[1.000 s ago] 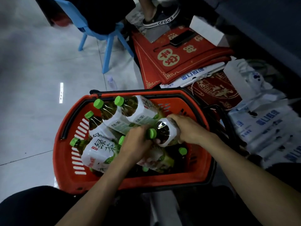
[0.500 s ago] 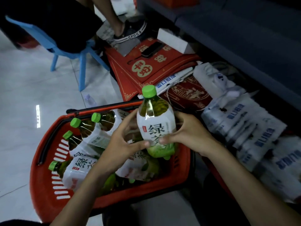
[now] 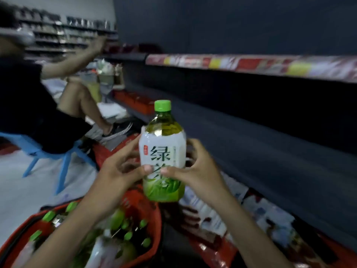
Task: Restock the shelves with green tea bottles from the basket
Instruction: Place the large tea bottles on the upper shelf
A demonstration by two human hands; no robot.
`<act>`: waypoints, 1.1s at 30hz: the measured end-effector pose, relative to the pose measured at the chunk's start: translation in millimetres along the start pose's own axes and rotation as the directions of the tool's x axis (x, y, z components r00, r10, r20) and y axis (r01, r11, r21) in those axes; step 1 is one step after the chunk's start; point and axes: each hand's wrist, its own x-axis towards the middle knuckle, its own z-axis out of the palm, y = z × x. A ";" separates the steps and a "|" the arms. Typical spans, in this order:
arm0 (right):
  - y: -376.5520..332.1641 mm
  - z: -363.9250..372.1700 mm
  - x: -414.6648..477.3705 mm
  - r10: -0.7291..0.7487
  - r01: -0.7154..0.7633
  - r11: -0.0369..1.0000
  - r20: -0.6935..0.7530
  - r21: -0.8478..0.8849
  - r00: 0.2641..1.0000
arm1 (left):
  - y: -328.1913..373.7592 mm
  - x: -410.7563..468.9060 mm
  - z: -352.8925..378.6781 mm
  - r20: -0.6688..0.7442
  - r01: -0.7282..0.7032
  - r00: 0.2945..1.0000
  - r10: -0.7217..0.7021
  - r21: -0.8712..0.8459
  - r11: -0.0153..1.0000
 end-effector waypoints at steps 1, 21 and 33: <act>-12.3 -13.7 -6.1 -0.022 0.021 1.000 -0.034 -0.008 0.999 | 14.6 5.0 7.2 0.027 -0.039 0.999 0.040 -0.013 0.999; -173.5 -243.6 -76.6 -0.317 0.124 0.934 -0.614 -0.335 0.723 | 218.6 124.6 218.5 0.455 -0.271 0.726 0.516 -0.500 0.823; -191.1 -389.3 -70.7 -0.358 -0.046 0.886 -0.743 -0.462 0.565 | 288.3 158.5 371.2 0.496 -0.195 0.694 0.522 -0.568 0.799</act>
